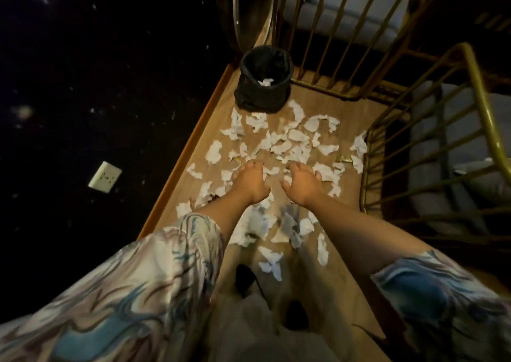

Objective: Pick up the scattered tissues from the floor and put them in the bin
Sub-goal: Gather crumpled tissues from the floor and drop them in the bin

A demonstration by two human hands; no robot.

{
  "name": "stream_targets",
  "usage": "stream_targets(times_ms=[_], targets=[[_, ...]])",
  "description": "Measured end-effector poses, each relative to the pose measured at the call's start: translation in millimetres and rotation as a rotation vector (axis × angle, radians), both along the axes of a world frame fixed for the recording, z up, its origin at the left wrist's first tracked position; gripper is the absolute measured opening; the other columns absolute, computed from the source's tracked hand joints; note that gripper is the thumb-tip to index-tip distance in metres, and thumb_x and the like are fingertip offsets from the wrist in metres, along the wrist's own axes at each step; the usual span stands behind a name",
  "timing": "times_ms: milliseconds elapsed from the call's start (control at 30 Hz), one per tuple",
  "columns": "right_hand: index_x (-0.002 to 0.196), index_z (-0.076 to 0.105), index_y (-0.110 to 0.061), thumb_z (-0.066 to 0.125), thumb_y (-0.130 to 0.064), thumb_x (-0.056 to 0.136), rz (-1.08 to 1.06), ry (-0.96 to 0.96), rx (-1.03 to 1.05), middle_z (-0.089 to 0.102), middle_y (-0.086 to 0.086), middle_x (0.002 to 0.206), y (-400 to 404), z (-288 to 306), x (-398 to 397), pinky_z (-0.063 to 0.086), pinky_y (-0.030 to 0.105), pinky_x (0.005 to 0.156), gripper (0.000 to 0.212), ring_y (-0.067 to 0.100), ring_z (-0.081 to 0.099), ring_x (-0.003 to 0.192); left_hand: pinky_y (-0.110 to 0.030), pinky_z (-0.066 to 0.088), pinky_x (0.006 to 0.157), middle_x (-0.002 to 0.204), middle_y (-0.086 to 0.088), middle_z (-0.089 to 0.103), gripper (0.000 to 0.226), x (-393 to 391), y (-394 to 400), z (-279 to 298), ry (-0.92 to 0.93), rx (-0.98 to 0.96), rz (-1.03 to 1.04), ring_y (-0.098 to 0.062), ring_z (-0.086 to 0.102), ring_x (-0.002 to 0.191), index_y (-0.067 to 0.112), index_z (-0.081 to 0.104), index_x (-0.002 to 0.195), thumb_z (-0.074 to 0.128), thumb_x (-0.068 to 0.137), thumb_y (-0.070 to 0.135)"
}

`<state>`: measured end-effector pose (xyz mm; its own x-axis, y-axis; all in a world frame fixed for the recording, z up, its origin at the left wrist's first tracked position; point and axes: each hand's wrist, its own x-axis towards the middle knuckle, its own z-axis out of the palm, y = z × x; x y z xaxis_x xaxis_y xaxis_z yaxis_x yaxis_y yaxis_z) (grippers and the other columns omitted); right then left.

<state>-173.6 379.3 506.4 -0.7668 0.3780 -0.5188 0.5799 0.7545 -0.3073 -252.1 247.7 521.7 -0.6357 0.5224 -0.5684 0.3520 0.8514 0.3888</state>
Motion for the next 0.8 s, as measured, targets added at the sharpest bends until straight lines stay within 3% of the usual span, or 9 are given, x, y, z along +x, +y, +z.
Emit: stream_targets(times_ms=[100, 267, 400, 633, 800], targets=[[0.141, 0.038, -0.018, 0.049, -0.039, 0.094, -0.037, -0.077, -0.021, 0.039, 0.013, 0.146, -19.3, -28.7, 38.3, 0.023, 0.05, 0.113, 0.053, 0.033, 0.033, 0.136, -0.048, 0.031, 0.112, 0.154, -0.012, 0.026, 0.074, 37.7, -15.3, -24.4, -0.015, -0.021, 0.022, -0.035, 0.028, 0.14, 0.013, 0.024, 0.149, 0.062, 0.088, 0.033], [0.145, 0.033, -0.021, 0.049, -0.039, 0.095, 0.051, -0.174, 0.033, 0.029, 0.012, 0.154, -43.4, -77.6, 96.2, 0.008, 0.053, 0.118, 0.056, 0.034, 0.022, 0.144, -0.051, 0.028, 0.114, 0.155, -0.011, 0.026, 0.076, 97.5, -39.9, -69.7, -0.03, -0.079, 0.067, -0.034, 0.028, 0.14, 0.015, 0.024, 0.15, 0.062, 0.087, 0.032], [0.147, 0.029, -0.021, 0.051, -0.037, 0.095, 0.076, -0.198, 0.061, 0.018, 0.01, 0.159, -48.8, -126.2, 122.0, 0.006, 0.054, 0.116, 0.059, 0.031, 0.011, 0.148, -0.051, 0.024, 0.115, 0.155, -0.01, 0.027, 0.073, 127.8, -50.5, -119.1, -0.023, -0.11, 0.093, -0.032, 0.026, 0.141, 0.016, 0.025, 0.149, 0.062, 0.087, 0.033], [0.147, 0.032, -0.021, 0.052, -0.035, 0.095, 0.004, -0.196, 0.035, 0.02, 0.01, 0.158, -44.1, -236.2, 127.5, -0.001, 0.051, 0.118, 0.057, 0.031, 0.016, 0.147, -0.052, 0.021, 0.117, 0.155, -0.008, 0.028, 0.069, 145.1, -50.1, -247.0, -0.022, -0.138, 0.098, -0.031, 0.027, 0.142, 0.02, 0.027, 0.148, 0.06, 0.09, 0.035], [0.145, 0.035, -0.02, 0.05, -0.032, 0.096, 0.001, -0.132, 0.022, 0.024, 0.01, 0.156, -32.0, -336.6, 108.2, 0.01, 0.048, 0.117, 0.053, 0.03, 0.019, 0.145, -0.049, 0.022, 0.117, 0.156, -0.008, 0.026, 0.071, 131.5, -38.9, -354.6, -0.037, -0.139, 0.112, -0.031, 0.026, 0.143, 0.021, 0.027, 0.149, 0.062, 0.088, 0.03]])
